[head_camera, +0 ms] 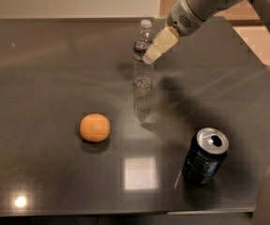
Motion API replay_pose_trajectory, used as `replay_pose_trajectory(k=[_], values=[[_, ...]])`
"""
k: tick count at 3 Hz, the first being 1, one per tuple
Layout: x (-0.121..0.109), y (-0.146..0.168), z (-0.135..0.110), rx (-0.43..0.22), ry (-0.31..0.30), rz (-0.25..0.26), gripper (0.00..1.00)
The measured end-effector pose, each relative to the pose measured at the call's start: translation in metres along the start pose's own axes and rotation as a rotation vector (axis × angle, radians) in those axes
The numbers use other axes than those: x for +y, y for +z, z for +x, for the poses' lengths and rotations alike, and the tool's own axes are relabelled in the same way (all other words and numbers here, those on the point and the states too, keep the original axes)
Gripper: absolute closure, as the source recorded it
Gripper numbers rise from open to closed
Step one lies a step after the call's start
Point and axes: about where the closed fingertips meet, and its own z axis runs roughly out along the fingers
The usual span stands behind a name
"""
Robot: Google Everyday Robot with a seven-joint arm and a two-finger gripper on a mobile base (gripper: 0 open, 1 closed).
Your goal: Move water bottle near pepsi can
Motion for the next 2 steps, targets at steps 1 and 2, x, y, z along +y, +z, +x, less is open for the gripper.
replay_pose_trajectory(k=[1,2], values=[[0.011,0.0,-0.022,-0.048,-0.043,-0.034,0.0],[0.02,0.0,-0.034,-0.074,-0.069,-0.06,0.04]])
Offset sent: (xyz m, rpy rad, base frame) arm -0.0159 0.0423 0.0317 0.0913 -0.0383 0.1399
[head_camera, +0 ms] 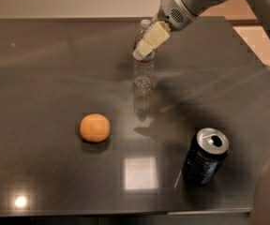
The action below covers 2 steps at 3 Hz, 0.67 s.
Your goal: Move water bottle near pepsi can
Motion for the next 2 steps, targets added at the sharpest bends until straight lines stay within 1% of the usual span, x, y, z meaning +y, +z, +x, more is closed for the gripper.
replay_pose_trajectory(k=[1,2], values=[[0.0059,0.0047,-0.0017,0.002,-0.008,-0.025,0.2],[0.0118,0.0071,0.0001,0.006,-0.014,-0.048,0.44]])
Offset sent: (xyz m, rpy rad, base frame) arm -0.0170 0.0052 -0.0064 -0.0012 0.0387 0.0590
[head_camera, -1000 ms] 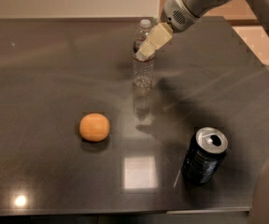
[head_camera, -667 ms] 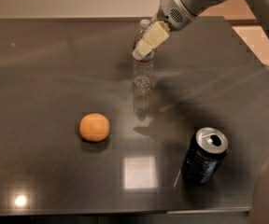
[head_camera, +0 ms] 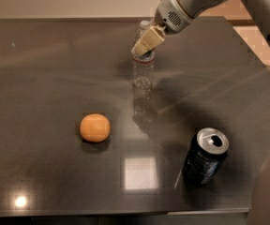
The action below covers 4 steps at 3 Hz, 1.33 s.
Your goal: Move water bottle near pepsi can
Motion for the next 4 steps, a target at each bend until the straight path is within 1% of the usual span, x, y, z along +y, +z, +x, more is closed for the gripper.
replay_pose_trajectory(k=[1,2,3,4], values=[[0.005,-0.005,0.002,0.001,-0.008,-0.013,0.68],[0.011,-0.025,0.009,0.003,-0.002,-0.007,0.91],[0.024,-0.056,0.024,0.011,0.017,0.003,1.0],[0.045,-0.087,0.043,0.01,0.052,0.012,1.0]])
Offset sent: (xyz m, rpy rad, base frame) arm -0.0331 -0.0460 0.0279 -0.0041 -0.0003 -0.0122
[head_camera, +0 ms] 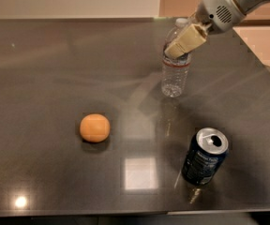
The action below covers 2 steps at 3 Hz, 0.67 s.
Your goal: Move water bottle near pepsi can
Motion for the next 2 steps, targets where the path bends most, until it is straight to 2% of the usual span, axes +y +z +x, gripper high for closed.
replay_pose_trajectory(k=[2], values=[[0.047,-0.028,0.025,-0.011,0.074,0.001,1.0]])
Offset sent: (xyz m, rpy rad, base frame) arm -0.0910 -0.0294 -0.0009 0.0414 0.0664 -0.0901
